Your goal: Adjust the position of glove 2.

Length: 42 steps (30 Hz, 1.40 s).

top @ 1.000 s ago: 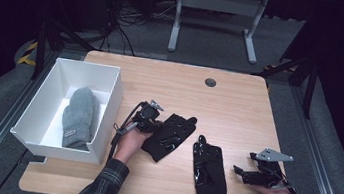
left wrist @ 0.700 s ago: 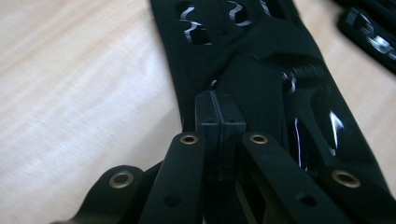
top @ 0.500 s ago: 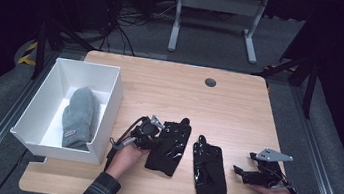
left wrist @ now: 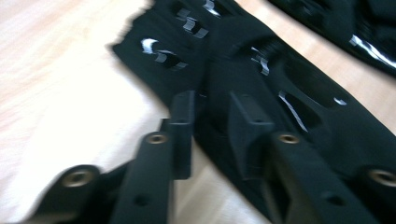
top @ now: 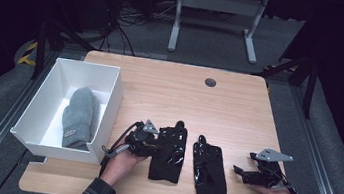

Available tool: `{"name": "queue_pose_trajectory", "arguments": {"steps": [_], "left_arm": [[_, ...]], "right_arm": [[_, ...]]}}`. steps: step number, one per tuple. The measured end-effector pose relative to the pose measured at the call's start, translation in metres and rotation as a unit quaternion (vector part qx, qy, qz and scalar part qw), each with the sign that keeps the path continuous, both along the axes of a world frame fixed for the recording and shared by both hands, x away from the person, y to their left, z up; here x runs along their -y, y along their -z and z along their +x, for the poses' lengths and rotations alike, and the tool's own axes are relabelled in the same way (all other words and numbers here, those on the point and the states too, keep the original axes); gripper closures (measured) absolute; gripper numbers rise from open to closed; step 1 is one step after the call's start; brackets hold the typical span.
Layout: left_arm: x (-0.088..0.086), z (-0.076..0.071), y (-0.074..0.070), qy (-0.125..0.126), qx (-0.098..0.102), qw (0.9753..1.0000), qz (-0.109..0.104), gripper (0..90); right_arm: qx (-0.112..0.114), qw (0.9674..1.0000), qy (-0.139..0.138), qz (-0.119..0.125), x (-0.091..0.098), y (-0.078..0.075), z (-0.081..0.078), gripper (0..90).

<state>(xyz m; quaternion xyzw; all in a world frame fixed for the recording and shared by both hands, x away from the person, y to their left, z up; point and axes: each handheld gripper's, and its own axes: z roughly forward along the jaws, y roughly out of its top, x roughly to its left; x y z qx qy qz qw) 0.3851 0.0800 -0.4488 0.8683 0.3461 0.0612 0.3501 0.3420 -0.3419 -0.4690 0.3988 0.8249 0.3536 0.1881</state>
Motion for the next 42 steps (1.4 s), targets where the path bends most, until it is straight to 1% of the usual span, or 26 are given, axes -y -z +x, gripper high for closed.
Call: {"name": "queue_pose_trajectory", "arguments": {"steps": [1,4,5,8,9,10,12,13,15,17,19,21,22,23,24,25,27,29,32,34,35,36,38,39,42], "left_arm": [[-0.002,0.003,0.002,-0.009,-0.004,0.9999,-0.002,63.5],[-0.003,0.007,0.004,-0.010,-0.008,0.9999,-0.005,62.7],[-0.003,0.009,0.006,-0.012,-0.012,0.9997,-0.015,61.5],[-0.002,0.011,0.008,-0.015,-0.019,0.9993,-0.027,61.9],[-0.001,0.013,0.010,-0.013,-0.025,0.9992,-0.030,62.9],[0.000,0.013,0.011,-0.012,-0.026,0.9993,-0.025,64.6],[0.000,0.014,0.012,-0.013,-0.028,0.9992,-0.025,68.1],[0.000,0.014,0.012,-0.014,-0.030,0.9991,-0.027,68.1],[0.000,0.014,0.012,-0.012,-0.035,0.9989,-0.027,76.4],[0.000,0.014,0.012,-0.010,-0.039,0.9987,-0.031,82.3],[0.001,0.015,0.012,-0.010,-0.040,0.9987,-0.029,85.9],[0.002,0.016,0.011,-0.007,-0.040,0.9989,-0.025,87.5],[0.001,0.016,0.010,-0.006,-0.040,0.9989,-0.025,87.7],[0.001,0.016,0.010,-0.006,-0.041,0.9988,-0.025,87.7],[0.001,0.016,0.010,-0.006,-0.041,0.9988,-0.026,87.7],[0.001,0.016,0.010,-0.006,-0.041,0.9988,-0.026,87.7],[0.001,0.016,0.009,-0.004,-0.043,0.9988,-0.024,87.8],[0.000,0.014,0.008,-0.003,-0.046,0.9986,-0.026,87.9],[-0.002,0.011,0.006,0.001,-0.048,0.9985,-0.029,88.0],[-0.003,0.009,0.005,0.005,-0.049,0.9983,-0.030,88.0],[-0.003,0.008,0.004,0.005,-0.051,0.9982,-0.032,88.0],[-0.004,0.008,0.004,0.006,-0.051,0.9981,-0.033,88.0],[-0.004,0.007,0.004,0.009,-0.052,0.9980,-0.033,88.0],[-0.003,0.006,0.003,0.009,-0.053,0.9979,-0.036,88.0],[-0.004,0.006,0.002,0.011,-0.053,0.9977,-0.042,88.0]], "right_arm": [[0.000,1.0000,0.000,0.000,0.000,0.000,0.000,14.4],[0.000,1.0000,0.000,0.000,0.000,0.000,0.000,14.4],[0.000,1.0000,0.000,0.000,0.000,0.000,0.000,14.4],[0.000,1.0000,-0.001,0.000,0.000,0.000,0.000,14.4],[0.000,1.0000,0.000,0.000,0.000,0.000,0.000,14.4],[0.000,1.0000,0.000,0.000,0.000,0.000,0.000,14.4],[0.000,1.0000,-0.001,0.000,0.000,0.000,0.000,14.3],[0.000,1.0000,0.000,0.001,0.000,0.000,0.000,14.1],[0.000,1.0000,0.000,0.000,-0.001,0.000,0.000,13.6],[-0.001,1.0000,-0.002,0.000,-0.001,0.000,0.000,12.7],[-0.003,1.0000,-0.004,-0.002,-0.001,0.000,0.000,12.8],[-0.006,0.9999,-0.009,-0.003,-0.002,-0.002,0.000,18.4],[-0.010,0.9998,-0.016,-0.002,-0.003,-0.003,0.000,20.1],[-0.011,0.9997,-0.024,-0.001,-0.004,-0.005,-0.001,25.5],[-0.007,0.9994,-0.032,0.001,-0.006,-0.007,-0.002,33.6],[-0.002,0.9988,-0.049,0.006,-0.008,-0.009,-0.004,41.8],[0.000,0.9965,-0.081,0.017,-0.014,-0.014,-0.008,59.4],[-0.005,0.9936,-0.111,0.023,-0.021,-0.016,-0.011,71.8],[-0.019,0.9895,-0.142,0.019,-0.033,-0.016,-0.014,86.4],[-0.028,0.9878,-0.152,0.023,-0.037,-0.016,-0.013,90.0],[-0.035,0.9863,-0.158,0.030,-0.039,-0.016,-0.013,90.0],[-0.038,0.9855,-0.162,0.033,-0.041,-0.016,-0.012,90.0],[-0.041,0.9847,-0.167,0.032,-0.044,-0.015,-0.012,90.0],[-0.049,0.9838,-0.170,0.026,-0.048,-0.013,-0.012,90.0],[-0.049,0.9832,-0.174,0.025,-0.052,-0.012,-0.011,90.0]]}}
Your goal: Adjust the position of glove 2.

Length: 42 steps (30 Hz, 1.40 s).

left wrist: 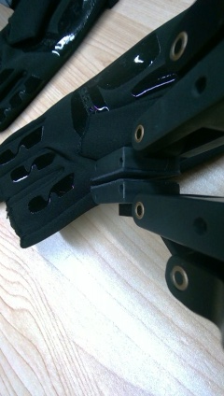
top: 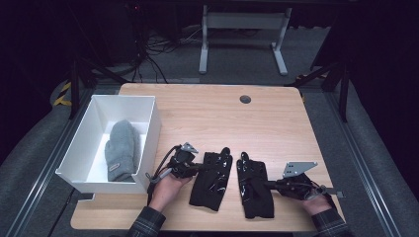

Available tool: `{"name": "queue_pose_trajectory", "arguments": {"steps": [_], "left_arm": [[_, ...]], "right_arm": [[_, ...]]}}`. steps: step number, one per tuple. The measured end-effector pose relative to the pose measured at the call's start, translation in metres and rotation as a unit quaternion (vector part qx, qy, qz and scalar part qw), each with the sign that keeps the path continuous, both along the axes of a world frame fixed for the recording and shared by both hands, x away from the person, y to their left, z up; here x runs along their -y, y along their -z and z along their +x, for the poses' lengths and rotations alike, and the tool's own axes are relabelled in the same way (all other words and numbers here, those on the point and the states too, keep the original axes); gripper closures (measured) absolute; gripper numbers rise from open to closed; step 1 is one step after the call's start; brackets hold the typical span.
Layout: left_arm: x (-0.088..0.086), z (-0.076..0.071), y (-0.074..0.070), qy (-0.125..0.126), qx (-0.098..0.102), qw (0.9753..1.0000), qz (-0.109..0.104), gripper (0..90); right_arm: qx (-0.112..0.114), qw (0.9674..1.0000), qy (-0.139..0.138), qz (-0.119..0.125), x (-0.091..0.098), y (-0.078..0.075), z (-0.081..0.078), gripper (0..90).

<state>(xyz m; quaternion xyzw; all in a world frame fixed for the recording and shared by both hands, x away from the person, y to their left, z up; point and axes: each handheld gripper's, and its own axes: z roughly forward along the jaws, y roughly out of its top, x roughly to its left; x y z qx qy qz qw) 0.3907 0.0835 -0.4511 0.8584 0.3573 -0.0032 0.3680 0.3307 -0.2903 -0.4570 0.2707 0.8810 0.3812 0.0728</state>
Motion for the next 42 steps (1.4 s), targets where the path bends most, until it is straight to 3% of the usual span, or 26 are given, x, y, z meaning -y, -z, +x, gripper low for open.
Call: {"name": "queue_pose_trajectory", "arguments": {"steps": [9,15,33,42], "left_arm": [[0.000,-0.004,-0.010,0.008,0.002,0.9997,-0.025,88.1],[-0.001,-0.005,-0.016,0.023,-0.009,0.9982,-0.055,88.1],[-0.004,0.001,-0.035,0.032,0.000,0.9947,-0.098,88.2],[0.001,0.005,-0.040,0.040,0.001,0.9938,-0.104,88.2]], "right_arm": [[-0.006,1.0000,0.006,0.002,-0.013,0.000,0.004,90.0],[-0.003,1.0000,-0.001,-0.004,-0.025,-0.001,0.006,90.0],[0.002,0.9999,-0.011,-0.013,-0.056,0.000,0.020,90.0],[0.003,0.9997,-0.017,-0.018,-0.069,0.001,0.026,90.0]]}}
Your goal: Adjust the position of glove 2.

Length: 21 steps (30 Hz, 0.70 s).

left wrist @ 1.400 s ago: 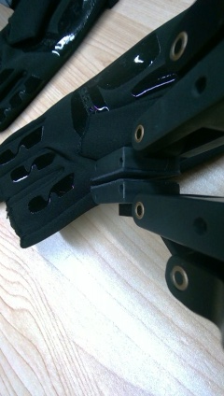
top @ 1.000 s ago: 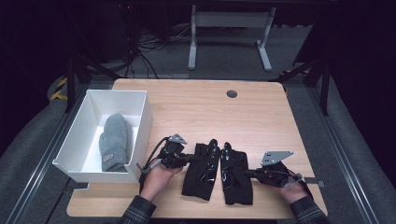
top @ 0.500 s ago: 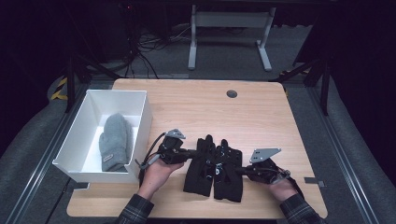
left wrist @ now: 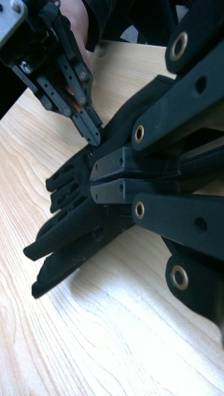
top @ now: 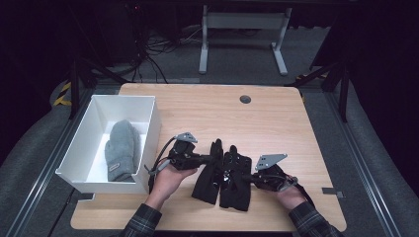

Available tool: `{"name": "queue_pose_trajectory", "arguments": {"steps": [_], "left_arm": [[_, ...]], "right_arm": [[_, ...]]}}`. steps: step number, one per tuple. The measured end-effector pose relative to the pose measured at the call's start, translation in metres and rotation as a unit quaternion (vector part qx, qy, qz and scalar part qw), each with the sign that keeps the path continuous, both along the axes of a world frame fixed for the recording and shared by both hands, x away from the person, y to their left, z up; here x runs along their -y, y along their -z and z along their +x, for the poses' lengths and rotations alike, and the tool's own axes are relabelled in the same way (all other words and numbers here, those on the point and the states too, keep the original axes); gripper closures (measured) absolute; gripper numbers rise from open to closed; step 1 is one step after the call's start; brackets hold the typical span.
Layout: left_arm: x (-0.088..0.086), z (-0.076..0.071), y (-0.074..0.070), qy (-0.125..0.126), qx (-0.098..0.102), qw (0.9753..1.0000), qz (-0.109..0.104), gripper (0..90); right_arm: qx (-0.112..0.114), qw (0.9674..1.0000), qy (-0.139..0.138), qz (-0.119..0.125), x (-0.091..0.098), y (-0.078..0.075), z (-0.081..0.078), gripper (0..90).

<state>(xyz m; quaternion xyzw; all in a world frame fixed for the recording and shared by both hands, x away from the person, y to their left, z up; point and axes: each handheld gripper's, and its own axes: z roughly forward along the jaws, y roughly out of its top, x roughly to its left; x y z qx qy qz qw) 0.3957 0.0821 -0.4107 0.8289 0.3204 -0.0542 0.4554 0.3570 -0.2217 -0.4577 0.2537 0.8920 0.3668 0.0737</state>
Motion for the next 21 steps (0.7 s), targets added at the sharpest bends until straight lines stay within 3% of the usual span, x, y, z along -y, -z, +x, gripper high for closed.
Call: {"name": "queue_pose_trajectory", "arguments": {"steps": [21], "left_arm": [[0.015,0.007,-0.002,0.013,-0.001,0.9999,-0.006,88.2]], "right_arm": [[0.011,0.9999,-0.010,-0.005,-0.036,0.001,0.012,90.0]]}}
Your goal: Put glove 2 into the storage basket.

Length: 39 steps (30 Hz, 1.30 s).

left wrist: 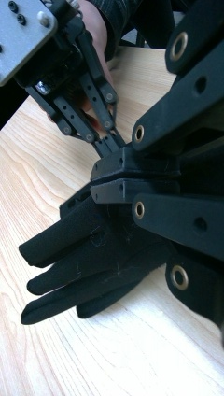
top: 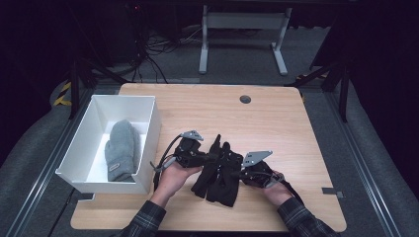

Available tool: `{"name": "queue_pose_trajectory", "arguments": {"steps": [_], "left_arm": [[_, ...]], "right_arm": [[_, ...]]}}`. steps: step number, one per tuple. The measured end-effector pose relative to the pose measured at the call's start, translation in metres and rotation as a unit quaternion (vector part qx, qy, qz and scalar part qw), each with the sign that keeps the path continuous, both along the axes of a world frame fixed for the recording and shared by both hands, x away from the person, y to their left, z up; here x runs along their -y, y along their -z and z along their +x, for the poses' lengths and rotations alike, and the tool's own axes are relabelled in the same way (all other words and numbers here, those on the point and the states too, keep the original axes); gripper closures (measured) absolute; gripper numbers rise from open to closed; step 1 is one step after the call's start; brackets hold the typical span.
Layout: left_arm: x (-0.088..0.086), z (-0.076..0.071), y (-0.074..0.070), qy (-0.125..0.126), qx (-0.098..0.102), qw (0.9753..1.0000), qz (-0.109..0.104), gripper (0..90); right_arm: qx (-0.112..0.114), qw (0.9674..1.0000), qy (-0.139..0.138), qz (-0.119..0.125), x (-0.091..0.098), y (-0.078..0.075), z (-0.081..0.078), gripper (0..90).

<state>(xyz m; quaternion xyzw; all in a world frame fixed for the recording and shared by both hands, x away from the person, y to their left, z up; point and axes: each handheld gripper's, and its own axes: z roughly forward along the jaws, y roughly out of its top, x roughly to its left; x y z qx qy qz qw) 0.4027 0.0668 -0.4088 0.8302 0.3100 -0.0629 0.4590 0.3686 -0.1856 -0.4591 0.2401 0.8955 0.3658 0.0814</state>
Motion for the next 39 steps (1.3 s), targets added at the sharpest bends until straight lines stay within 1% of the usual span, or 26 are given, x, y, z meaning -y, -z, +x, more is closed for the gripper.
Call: {"name": "queue_pose_trajectory", "arguments": {"steps": [4,7,10,11,12,14,15,16,18,21,23,29,31,35,36,37,38,39], "left_arm": [[0.005,0.001,-0.001,0.004,0.002,1.0000,-0.001,88.2],[0.009,0.002,0.000,0.008,0.002,1.0000,0.002,88.2],[0.014,0.003,0.002,0.008,0.002,0.9999,0.009,88.3],[0.014,0.003,0.003,0.006,0.003,0.9999,0.011,88.3],[0.014,0.004,0.003,0.006,0.002,0.9999,0.010,88.3],[0.014,0.004,0.003,0.007,0.001,0.9999,0.008,88.3],[0.014,0.004,0.004,0.005,0.000,1.0000,0.007,88.3],[0.014,0.004,0.004,0.006,0.000,1.0000,0.006,88.3],[0.015,0.004,0.004,0.007,-0.001,1.0000,0.006,88.2],[0.019,0.003,0.005,0.014,-0.002,0.9999,0.006,88.2],[0.023,0.003,0.008,0.019,-0.002,0.9997,0.013,88.2],[0.037,0.000,0.019,0.036,-0.013,0.9990,0.023,88.2],[0.041,-0.001,0.021,0.040,-0.012,0.9987,0.029,88.2],[0.047,-0.002,0.026,0.047,-0.014,0.9983,0.033,87.2],[0.047,-0.002,0.027,0.048,-0.014,0.9984,0.028,85.7],[0.048,-0.002,0.027,0.049,-0.014,0.9984,0.025,82.4],[0.048,-0.003,0.027,0.049,-0.010,0.9984,0.025,78.5],[0.048,-0.003,0.026,0.050,-0.007,0.9983,0.027,77.6]], "right_arm": [[0.001,1.0000,-0.002,0.001,-0.007,0.000,0.002,90.0],[0.004,1.0000,-0.006,0.002,-0.013,0.001,0.004,90.0],[0.005,0.9999,-0.009,0.003,-0.020,0.001,0.005,90.0],[0.010,0.9999,-0.010,0.001,-0.020,0.000,0.004,90.0],[0.017,0.9998,-0.007,0.008,-0.017,-0.004,0.004,90.0],[0.017,0.9998,0.000,0.013,-0.009,-0.009,0.004,90.0],[0.017,0.9998,0.000,0.013,-0.009,-0.009,0.004,90.0],[0.012,0.9998,0.010,0.012,0.000,-0.009,0.005,90.0],[0.001,0.9998,0.018,0.007,0.006,-0.004,0.007,90.0],[-0.011,0.9998,0.013,0.011,0.006,0.000,0.008,90.0],[-0.010,0.9998,0.012,0.008,0.003,0.001,0.007,90.0],[-0.012,0.9998,0.010,0.010,0.000,0.003,0.007,90.0],[-0.012,0.9998,0.010,0.010,-0.001,0.003,0.006,90.0],[-0.012,0.9998,0.011,0.012,-0.001,0.004,0.006,90.0],[-0.011,0.9998,0.010,0.012,-0.001,0.004,0.006,90.0],[-0.011,0.9998,0.010,0.012,-0.001,0.004,0.006,90.0],[-0.010,0.9998,0.009,0.011,-0.001,0.004,0.006,90.0],[-0.009,0.9999,0.009,0.009,0.000,0.003,0.005,90.0]]}}
